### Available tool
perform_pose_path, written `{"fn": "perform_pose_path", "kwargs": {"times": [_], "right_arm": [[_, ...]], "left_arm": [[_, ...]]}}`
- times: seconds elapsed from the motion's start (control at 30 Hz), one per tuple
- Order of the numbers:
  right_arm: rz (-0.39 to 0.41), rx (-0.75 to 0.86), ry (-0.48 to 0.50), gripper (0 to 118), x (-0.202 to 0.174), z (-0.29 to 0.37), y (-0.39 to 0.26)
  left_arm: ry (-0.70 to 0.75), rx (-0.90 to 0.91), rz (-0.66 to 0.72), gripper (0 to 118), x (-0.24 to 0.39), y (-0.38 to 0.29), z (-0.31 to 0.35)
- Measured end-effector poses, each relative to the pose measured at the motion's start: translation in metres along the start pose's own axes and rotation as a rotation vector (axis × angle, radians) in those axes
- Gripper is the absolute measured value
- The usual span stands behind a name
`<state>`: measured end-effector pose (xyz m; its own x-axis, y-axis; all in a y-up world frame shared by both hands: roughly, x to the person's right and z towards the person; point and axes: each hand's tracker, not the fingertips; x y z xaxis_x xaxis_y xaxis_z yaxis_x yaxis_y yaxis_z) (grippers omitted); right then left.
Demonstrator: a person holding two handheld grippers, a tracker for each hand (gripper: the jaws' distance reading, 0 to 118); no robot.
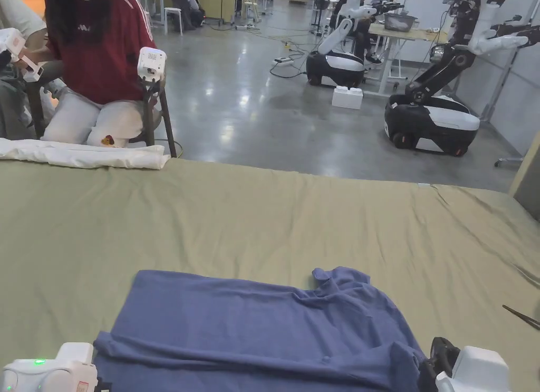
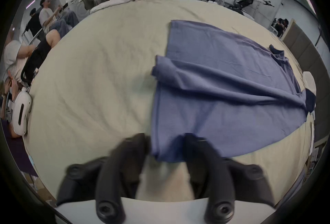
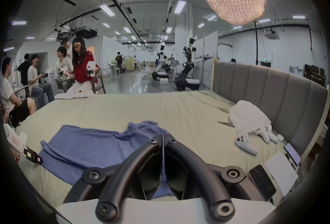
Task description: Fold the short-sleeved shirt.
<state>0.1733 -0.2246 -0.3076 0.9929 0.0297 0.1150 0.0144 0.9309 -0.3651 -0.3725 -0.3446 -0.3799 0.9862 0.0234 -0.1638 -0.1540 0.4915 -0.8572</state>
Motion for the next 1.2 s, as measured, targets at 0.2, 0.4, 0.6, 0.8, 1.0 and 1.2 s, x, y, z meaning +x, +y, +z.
{"fn": "perform_pose_path", "kwargs": {"times": [0.2, 0.4, 0.6, 0.8, 1.0, 1.2], "right_arm": [[-0.033, -0.313, -0.006, 57, 0.037, -0.045, -0.027], [-0.013, -0.514, 0.063, 77, 0.055, -0.085, -0.068], [0.017, -0.635, 0.085, 66, 0.045, -0.121, -0.094], [0.105, -0.627, 0.069, 37, 0.029, -0.117, -0.085], [0.125, -0.623, 0.087, 8, 0.017, -0.111, -0.077], [0.069, -0.571, 0.128, 6, 0.041, -0.087, -0.055]], "left_arm": [[-0.025, 0.054, -0.026, 0, 0.003, -0.008, 0.019], [-0.044, 0.139, -0.032, 0, -0.004, -0.014, 0.047], [-0.044, 0.167, -0.032, 0, -0.003, -0.018, 0.052], [-0.034, 0.161, -0.033, 0, -0.001, -0.023, 0.048], [-0.034, 0.175, -0.019, 0, 0.003, -0.025, 0.056], [-0.057, 0.244, -0.038, 0, 0.000, -0.019, 0.081]]}}
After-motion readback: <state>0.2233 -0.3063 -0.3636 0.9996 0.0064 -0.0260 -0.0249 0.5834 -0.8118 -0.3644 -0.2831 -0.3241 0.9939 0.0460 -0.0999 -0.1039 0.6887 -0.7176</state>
